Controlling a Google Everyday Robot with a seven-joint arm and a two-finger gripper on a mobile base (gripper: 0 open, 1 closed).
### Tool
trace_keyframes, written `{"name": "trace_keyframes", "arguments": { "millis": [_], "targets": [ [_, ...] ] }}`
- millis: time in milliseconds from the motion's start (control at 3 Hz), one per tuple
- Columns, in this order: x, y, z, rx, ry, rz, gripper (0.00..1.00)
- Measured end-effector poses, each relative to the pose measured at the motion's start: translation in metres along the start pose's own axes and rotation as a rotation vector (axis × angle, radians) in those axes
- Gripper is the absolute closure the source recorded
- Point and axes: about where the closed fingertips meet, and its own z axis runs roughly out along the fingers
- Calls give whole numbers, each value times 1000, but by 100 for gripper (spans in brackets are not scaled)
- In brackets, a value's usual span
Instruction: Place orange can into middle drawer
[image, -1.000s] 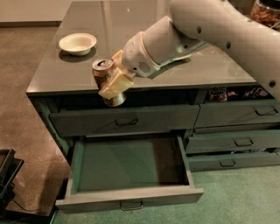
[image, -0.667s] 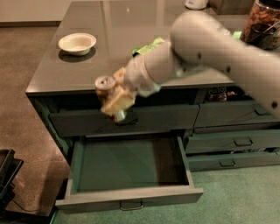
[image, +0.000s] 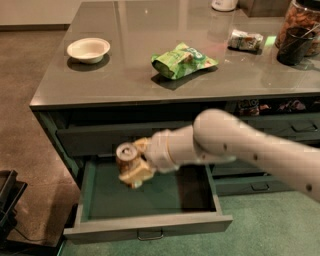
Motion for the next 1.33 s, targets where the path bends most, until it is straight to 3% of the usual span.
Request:
{"name": "trace_keyframes", "arguments": {
  "millis": [333,667,1000,1333],
  "targets": [
    [24,13,15,12,21,25,100],
    [24,13,15,12,21,24,100],
    [61,4,29,40,55,-25,100],
    [97,-13,54,75,60,-116,100]
  ]
}}
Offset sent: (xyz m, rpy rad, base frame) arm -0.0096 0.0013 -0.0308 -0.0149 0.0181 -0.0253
